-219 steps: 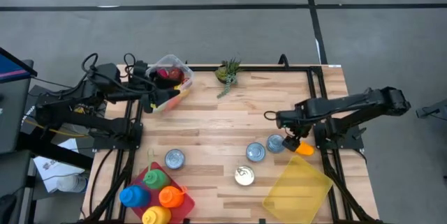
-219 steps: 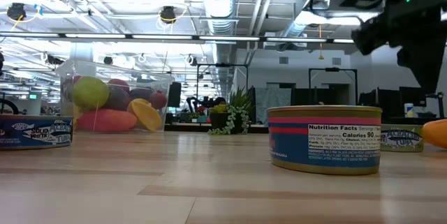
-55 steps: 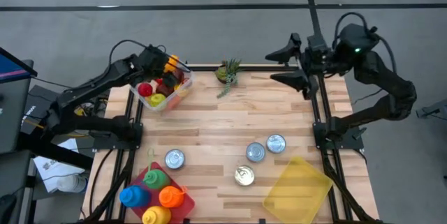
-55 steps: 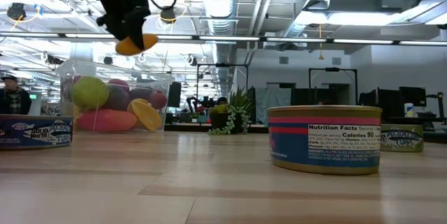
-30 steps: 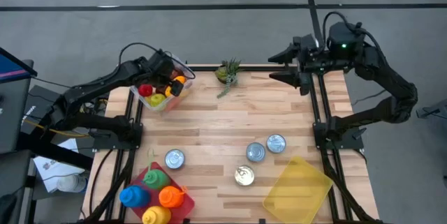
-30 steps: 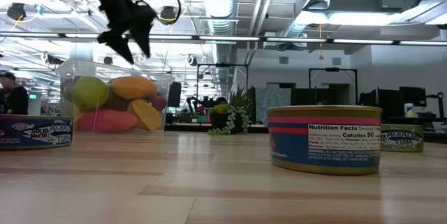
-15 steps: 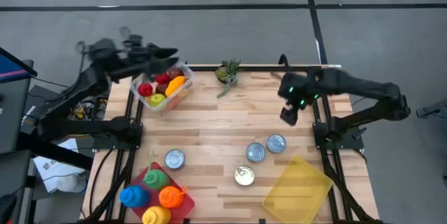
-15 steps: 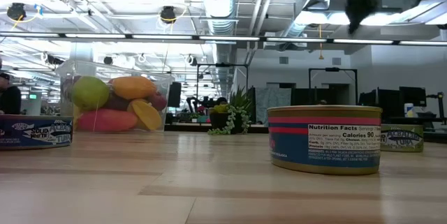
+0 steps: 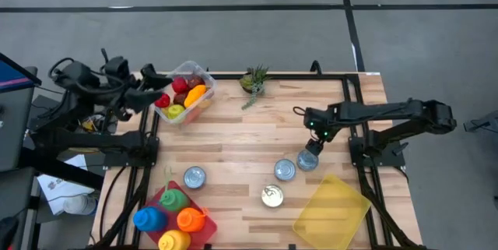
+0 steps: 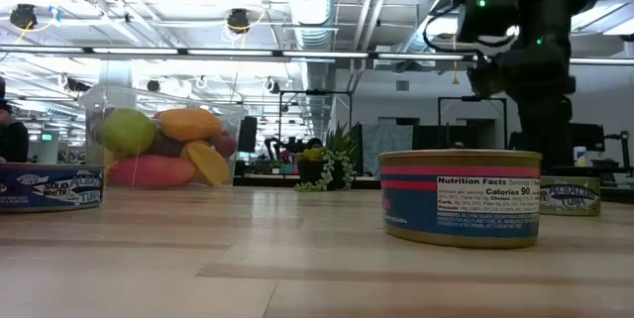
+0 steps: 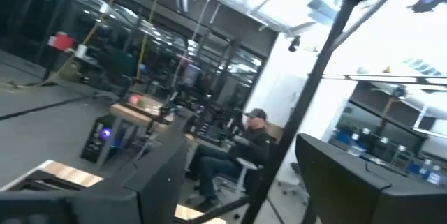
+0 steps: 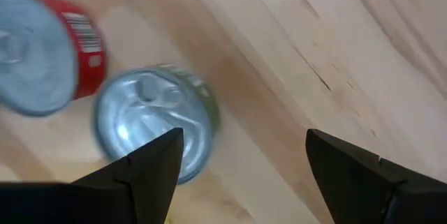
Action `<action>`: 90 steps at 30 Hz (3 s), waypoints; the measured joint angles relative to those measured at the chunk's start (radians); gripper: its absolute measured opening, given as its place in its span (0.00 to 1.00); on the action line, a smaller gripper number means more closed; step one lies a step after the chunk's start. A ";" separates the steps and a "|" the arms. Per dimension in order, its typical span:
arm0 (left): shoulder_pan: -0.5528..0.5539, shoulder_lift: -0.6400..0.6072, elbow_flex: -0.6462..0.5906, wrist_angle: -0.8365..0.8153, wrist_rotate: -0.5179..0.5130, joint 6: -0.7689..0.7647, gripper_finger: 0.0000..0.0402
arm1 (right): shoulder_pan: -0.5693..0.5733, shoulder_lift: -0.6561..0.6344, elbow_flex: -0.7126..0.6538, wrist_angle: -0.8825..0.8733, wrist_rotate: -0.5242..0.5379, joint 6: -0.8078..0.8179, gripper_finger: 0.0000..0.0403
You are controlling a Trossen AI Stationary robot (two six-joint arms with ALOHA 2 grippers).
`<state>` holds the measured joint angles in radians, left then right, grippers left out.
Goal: Pick & Place Food Item
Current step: Put the green tuna can into the yellow bin
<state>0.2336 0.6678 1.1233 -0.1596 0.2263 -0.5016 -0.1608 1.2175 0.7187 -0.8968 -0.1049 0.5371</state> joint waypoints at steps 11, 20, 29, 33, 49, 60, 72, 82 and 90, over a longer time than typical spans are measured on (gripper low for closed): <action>-0.031 -0.010 -0.034 0.002 0.007 -0.011 0.53 | 0.022 -0.002 -0.038 0.096 0.007 0.001 0.71; -0.031 -0.007 -0.039 0.003 0.007 -0.025 0.50 | 0.031 0.096 -0.038 0.091 0.017 -0.075 0.71; -0.031 -0.009 -0.039 0.010 0.007 -0.057 0.47 | 0.028 0.219 -0.029 0.148 -0.046 -0.130 0.53; -0.031 -0.009 -0.039 0.011 0.007 -0.057 0.46 | 0.028 0.221 -0.030 0.159 -0.088 -0.154 0.26; -0.031 -0.009 -0.039 0.010 0.007 -0.062 0.43 | 0.071 0.222 0.005 0.090 0.082 -0.094 0.00; -0.031 -0.007 -0.039 0.004 0.007 -0.061 0.43 | 0.070 0.178 0.093 -0.001 0.105 -0.099 0.00; -0.030 0.003 -0.048 -0.080 0.007 -0.056 0.41 | 0.084 0.058 0.119 -0.114 0.079 0.167 0.04; -0.030 0.010 -0.064 -0.080 0.007 -0.056 0.41 | 0.015 0.066 -0.005 0.006 0.080 0.233 0.44; -0.030 0.009 -0.064 -0.080 0.007 -0.056 0.41 | 0.014 0.058 -0.105 0.087 0.059 0.200 0.40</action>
<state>0.2031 0.6769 1.0592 -0.2393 0.2329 -0.5579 -0.1471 1.2758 0.6134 -0.8099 -0.0459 0.7369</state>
